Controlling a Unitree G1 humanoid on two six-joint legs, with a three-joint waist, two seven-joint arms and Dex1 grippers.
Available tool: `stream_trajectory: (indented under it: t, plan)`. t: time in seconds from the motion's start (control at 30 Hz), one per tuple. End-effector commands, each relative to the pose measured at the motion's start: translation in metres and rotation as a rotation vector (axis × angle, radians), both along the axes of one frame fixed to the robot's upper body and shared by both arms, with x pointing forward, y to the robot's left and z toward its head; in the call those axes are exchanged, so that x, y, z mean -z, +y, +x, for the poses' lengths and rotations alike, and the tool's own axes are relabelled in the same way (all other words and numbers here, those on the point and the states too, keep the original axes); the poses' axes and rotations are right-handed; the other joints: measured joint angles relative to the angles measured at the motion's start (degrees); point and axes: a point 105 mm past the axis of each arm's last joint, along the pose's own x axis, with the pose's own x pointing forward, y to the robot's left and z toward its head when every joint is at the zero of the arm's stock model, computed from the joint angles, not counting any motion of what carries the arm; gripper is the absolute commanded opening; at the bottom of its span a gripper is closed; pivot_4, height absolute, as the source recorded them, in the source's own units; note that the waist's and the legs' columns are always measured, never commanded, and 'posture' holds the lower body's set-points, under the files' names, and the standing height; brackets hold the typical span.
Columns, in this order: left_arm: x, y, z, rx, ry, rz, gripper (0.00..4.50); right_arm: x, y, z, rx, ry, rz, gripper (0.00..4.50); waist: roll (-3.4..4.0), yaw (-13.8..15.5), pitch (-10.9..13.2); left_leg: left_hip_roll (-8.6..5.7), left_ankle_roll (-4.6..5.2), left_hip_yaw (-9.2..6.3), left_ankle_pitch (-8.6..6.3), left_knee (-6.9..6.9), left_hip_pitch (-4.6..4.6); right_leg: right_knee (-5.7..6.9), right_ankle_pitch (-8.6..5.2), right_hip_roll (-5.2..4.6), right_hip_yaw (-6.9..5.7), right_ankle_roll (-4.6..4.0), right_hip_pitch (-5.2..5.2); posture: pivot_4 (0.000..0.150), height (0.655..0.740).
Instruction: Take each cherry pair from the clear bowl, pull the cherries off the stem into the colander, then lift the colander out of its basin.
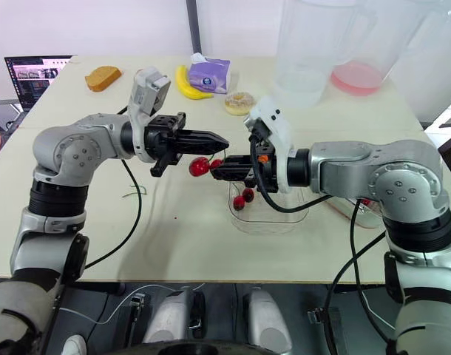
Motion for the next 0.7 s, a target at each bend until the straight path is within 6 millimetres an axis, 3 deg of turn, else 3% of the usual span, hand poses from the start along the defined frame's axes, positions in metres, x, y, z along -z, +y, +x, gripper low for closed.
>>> stream_trajectory:
  t: [0.03, 0.17, 0.37, 0.53, 0.57, 0.7]
  plan:
    - [-0.021, 0.000, -0.005, 0.015, -0.060, -0.058, 0.00, 0.015, -0.006, -0.002, 0.025, 0.020, -0.052, 0.18, 0.00, 0.01, 0.00, 0.00, 0.00, 0.00, 0.00, 0.00, 0.00, 0.00, 0.00, 0.00, 0.00, 0.00, 0.00, 0.150, 0.7400]
    - [-0.021, 0.001, -0.005, 0.009, -0.053, -0.060, 0.00, 0.030, -0.015, -0.001, 0.080, 0.053, -0.054, 0.18, -0.03, -0.02, -0.01, 0.01, 0.00, -0.05, 0.00, -0.02, 0.00, -0.03, 0.00, 0.03, -0.01, 0.00, 0.03, 0.150, 0.7400]
    - [-0.025, 0.004, -0.004, -0.008, -0.046, -0.072, 0.00, 0.021, -0.027, -0.010, 0.098, 0.033, -0.032, 0.18, -0.03, -0.11, 0.00, 0.01, 0.00, -0.03, 0.00, -0.04, -0.01, -0.02, 0.00, 0.04, 0.00, 0.00, -0.01, 0.150, 0.7400]
    - [-0.025, 0.004, -0.006, -0.009, -0.041, -0.074, 0.00, -0.004, -0.060, -0.007, 0.232, -0.029, 0.015, 0.18, -0.03, 0.08, 0.00, -0.02, 0.00, -0.01, 0.00, -0.04, -0.02, -0.04, -0.01, 0.01, 0.01, 0.01, 0.00, 0.150, 0.7400]
    - [-0.025, 0.005, -0.006, -0.011, -0.040, -0.075, 0.00, -0.010, -0.074, -0.003, 0.296, -0.052, 0.005, 0.18, -0.03, 0.14, 0.00, -0.02, 0.00, -0.01, 0.00, -0.04, -0.02, -0.04, -0.01, 0.02, 0.01, 0.01, 0.01, 0.150, 0.7400]
    - [-0.026, 0.006, -0.007, -0.023, -0.037, -0.083, 0.00, -0.020, -0.177, 0.017, 0.792, -0.135, -0.103, 0.18, -0.05, 0.31, 0.00, -0.03, 0.03, -0.08, -0.02, -0.05, -0.02, -0.22, -0.01, 0.03, -0.03, 0.03, 0.12, 0.150, 0.7400]
